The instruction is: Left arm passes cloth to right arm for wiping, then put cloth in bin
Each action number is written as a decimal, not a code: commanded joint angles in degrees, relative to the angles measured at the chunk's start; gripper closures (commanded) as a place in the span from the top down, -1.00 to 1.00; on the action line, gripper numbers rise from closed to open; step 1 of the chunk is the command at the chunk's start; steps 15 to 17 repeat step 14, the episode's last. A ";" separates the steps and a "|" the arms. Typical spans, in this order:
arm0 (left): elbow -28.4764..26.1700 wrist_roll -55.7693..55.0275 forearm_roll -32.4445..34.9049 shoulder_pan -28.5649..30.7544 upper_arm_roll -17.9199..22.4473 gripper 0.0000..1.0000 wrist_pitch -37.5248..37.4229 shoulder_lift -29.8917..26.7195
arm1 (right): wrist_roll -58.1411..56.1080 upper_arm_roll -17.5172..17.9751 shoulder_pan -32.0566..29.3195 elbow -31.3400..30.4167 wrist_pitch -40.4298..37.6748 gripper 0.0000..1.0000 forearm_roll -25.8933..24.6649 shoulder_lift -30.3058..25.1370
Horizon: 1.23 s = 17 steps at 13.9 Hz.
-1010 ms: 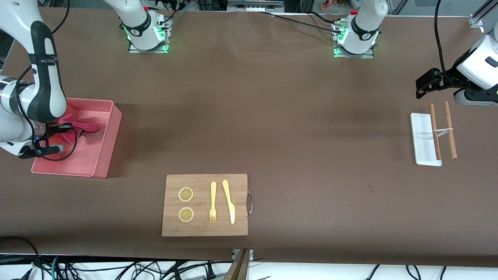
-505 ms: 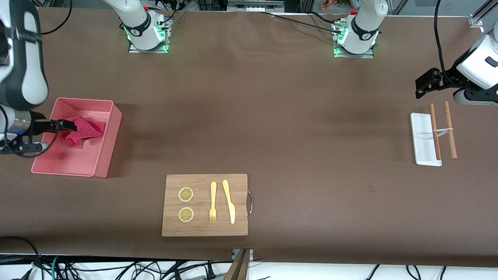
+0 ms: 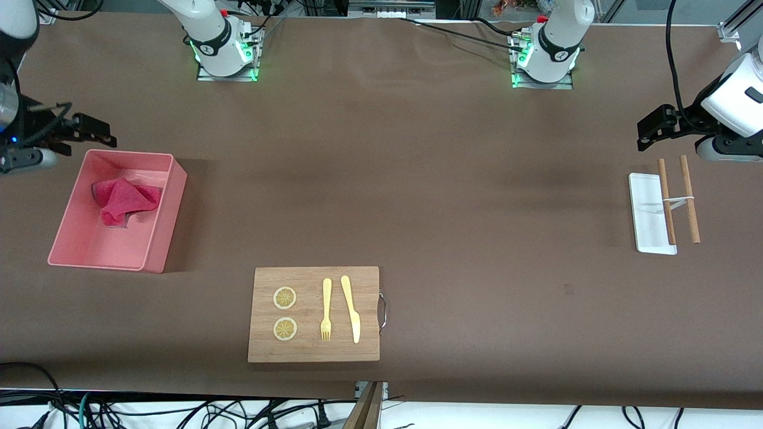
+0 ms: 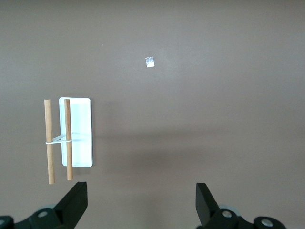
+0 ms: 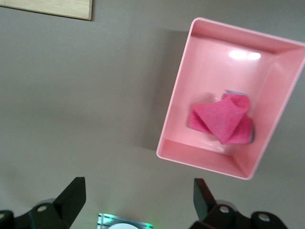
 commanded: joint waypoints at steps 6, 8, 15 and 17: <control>1.90 1.13 -1.32 0.00 -1.15 1.00 -2.72 0.61 | 3.15 3.98 -2.63 3.60 -4.14 1.00 -3.55 -3.15; 1.99 1.31 -1.23 0.00 -1.23 1.00 -2.73 0.61 | 11.23 4.87 -3.61 3.69 -6.43 1.00 -2.85 -3.59; 1.90 1.30 -1.23 0.00 -2.11 1.00 -3.17 0.61 | 11.53 4.78 -3.79 5.09 -7.76 1.00 -1.09 -2.54; 1.90 1.30 -1.23 0.00 -2.11 1.00 -3.17 0.61 | 11.53 4.78 -3.79 5.09 -7.76 1.00 -1.09 -2.54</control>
